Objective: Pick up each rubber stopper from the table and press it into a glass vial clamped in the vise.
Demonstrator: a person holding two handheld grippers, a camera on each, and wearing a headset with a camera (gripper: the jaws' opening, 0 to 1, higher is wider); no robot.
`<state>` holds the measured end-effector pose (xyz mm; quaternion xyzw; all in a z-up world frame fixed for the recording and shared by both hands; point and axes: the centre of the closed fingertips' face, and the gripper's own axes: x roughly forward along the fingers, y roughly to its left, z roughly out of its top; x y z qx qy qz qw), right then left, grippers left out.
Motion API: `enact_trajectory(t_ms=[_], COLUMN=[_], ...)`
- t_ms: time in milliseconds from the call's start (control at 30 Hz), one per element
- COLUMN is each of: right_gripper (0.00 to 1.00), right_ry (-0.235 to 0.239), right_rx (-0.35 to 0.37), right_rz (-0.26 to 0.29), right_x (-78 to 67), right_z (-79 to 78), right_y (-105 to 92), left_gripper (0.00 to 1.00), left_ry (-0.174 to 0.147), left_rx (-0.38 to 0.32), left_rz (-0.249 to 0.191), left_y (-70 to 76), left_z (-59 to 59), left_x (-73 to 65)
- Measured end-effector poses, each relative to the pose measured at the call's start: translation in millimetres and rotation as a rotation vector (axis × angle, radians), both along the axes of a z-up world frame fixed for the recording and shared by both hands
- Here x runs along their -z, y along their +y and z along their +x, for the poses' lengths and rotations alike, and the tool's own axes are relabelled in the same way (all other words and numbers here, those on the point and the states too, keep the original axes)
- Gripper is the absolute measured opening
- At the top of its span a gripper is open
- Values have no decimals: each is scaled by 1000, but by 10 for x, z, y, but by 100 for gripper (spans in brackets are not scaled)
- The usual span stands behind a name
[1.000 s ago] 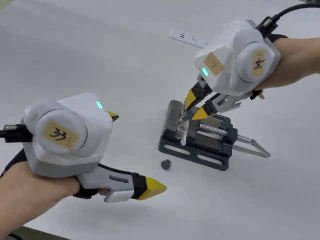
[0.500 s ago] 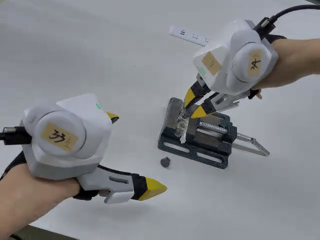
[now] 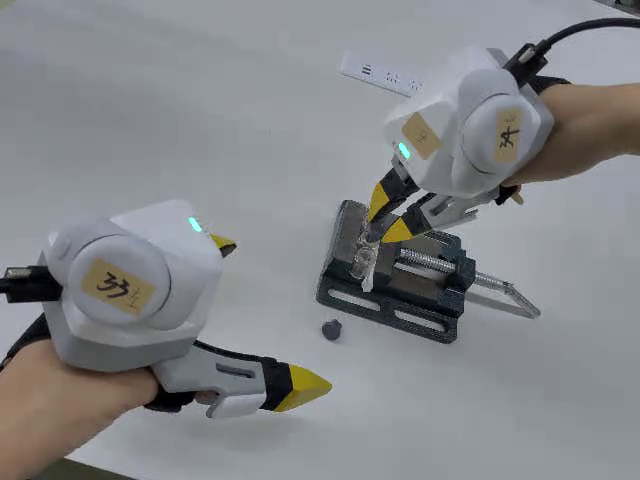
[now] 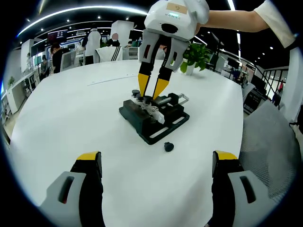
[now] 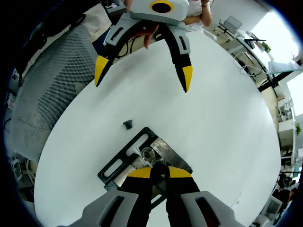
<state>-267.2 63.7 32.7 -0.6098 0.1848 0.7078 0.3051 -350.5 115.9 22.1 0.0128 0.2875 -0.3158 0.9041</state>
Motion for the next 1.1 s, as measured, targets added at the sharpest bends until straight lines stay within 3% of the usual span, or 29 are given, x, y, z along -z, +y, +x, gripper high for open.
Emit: enact_trajectory(t_ms=[200,467,800,833,967,1100], right_gripper=[4,4,3,3,3,3], right_ry=[-3,18,-56,-79,-95,-10], right_rx=[1,94,-28,-73,-96,130], right_rz=[-14,-17,-65,-71,-87,-84], right_x=[20,44,40,40,44,31], right_z=[3,48,25,35,15,19], right_y=[9,25,22,31,29,42], left_gripper=[96,96,95,95,95,95], left_ry=[1,0,-2,0,3,5], left_rx=[2,0,-3,-6,-5,-4], left_rz=[-3,-9,-11,-13,-15,-20], left_y=[-8,-14,7,15,1,-15], left_z=[-2,-4,-10,-10,-16,-24], left_x=[4,6,4,10,15,30])
